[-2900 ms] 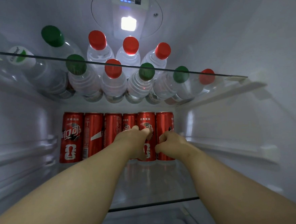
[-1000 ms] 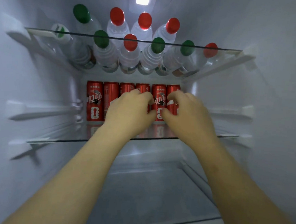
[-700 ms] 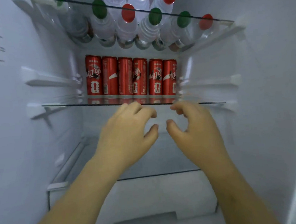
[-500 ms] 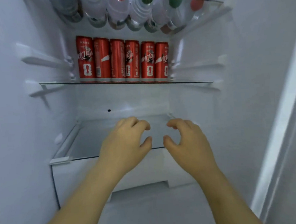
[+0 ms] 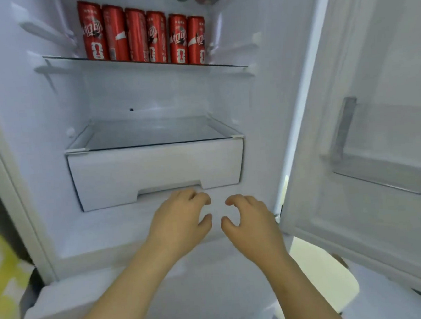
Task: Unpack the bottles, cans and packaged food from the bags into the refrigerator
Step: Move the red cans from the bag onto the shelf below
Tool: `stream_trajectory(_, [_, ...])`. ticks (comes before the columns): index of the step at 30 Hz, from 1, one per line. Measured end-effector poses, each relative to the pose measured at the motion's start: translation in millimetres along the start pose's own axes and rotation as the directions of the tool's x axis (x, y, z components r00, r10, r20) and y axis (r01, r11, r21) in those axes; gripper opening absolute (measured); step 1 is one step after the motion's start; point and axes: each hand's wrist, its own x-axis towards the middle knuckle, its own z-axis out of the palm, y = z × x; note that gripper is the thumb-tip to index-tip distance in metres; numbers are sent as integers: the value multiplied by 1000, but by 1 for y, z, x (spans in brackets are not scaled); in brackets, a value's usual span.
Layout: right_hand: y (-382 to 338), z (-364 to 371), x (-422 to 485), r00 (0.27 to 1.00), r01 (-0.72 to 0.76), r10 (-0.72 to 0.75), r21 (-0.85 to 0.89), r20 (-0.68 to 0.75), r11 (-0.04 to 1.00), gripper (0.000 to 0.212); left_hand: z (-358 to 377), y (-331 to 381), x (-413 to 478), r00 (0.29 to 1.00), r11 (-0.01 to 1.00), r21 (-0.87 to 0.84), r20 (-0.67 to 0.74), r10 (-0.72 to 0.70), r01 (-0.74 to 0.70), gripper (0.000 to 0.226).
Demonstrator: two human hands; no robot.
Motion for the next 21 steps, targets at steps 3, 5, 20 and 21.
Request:
stream_trajectory(3, [20, -13, -54, 998, -34, 35, -18, 57, 999, 41, 9, 34, -41, 998, 999, -49, 65, 17, -14, 36])
stream_trajectory(5, [33, -21, -89, 994, -72, 75, -34, 82, 997, 41, 14, 58, -67, 992, 997, -78, 117, 39, -30, 37])
stream_trajectory(20, [123, -99, -280, 840, -539, 538, -202, -67, 817, 41, 70, 236, -140, 783, 870, -237, 380, 492, -431, 35])
stream_trajectory(21, [128, -104, -292, 808, -588, 582, -203, -96, 783, 40, 74, 249, -142, 750, 844, -270, 387, 536, -464, 35])
